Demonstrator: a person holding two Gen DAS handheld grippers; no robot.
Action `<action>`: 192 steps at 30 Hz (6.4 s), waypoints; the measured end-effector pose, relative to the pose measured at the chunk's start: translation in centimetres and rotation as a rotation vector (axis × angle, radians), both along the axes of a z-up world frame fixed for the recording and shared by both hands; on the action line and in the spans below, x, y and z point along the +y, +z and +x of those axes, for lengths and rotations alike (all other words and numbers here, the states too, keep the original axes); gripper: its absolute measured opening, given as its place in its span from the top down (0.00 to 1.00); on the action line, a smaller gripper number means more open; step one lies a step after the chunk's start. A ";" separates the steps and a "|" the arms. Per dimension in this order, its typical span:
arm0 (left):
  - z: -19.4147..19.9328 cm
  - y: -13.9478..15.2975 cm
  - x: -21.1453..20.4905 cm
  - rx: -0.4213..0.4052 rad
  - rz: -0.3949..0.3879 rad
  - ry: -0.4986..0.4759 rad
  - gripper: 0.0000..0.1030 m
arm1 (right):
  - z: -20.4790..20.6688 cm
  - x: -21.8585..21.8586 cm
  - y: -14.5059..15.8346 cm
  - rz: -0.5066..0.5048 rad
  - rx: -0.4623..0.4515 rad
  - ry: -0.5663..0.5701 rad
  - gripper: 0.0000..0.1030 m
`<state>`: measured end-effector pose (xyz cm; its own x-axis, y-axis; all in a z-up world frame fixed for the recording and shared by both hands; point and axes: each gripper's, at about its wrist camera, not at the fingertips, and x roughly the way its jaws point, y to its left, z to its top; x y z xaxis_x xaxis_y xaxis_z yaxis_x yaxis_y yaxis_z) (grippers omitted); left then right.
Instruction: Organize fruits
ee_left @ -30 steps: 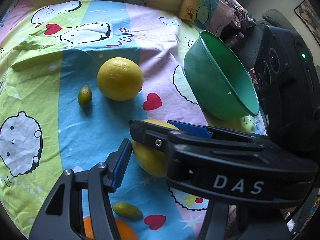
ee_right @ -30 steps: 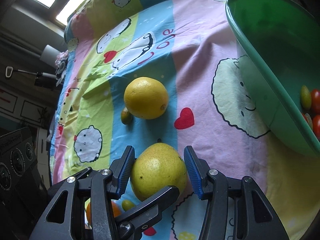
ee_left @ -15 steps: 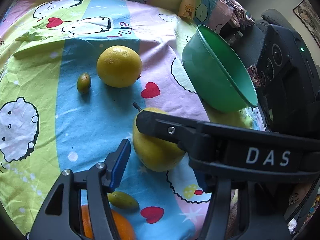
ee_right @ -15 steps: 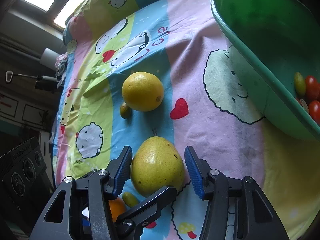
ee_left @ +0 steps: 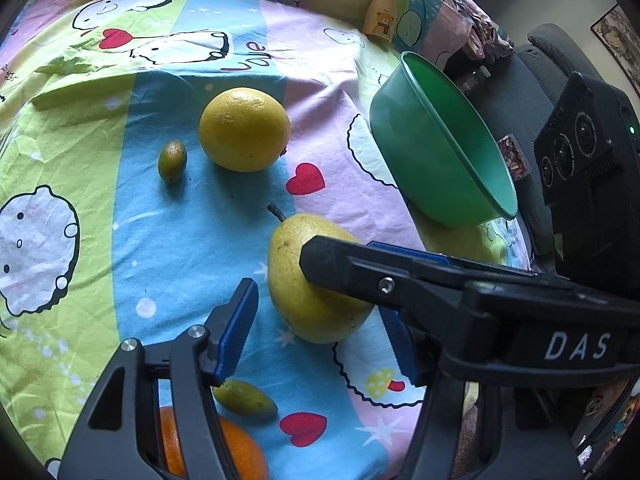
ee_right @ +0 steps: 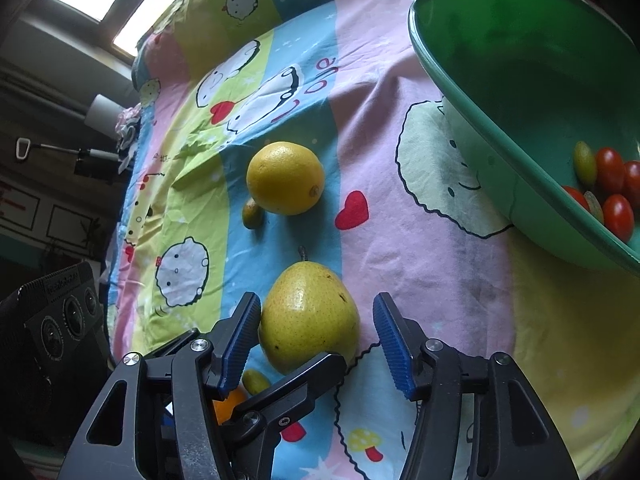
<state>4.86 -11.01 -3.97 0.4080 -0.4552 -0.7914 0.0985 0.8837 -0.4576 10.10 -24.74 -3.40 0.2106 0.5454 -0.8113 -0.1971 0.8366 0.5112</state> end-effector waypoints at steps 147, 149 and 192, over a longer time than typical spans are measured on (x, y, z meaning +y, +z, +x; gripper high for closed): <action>-0.4 3.2 12.8 -0.159 0.120 0.468 0.12 | -0.3 0.0 5.9 0.199 -0.387 -0.177 0.30; -0.3 3.0 12.9 -0.146 0.119 0.463 0.12 | -0.2 0.4 5.7 0.183 -0.380 -0.173 0.30; 5.5 -0.4 8.5 -0.005 0.030 0.278 0.65 | -6.7 3.0 -0.3 -0.004 -0.073 0.300 0.74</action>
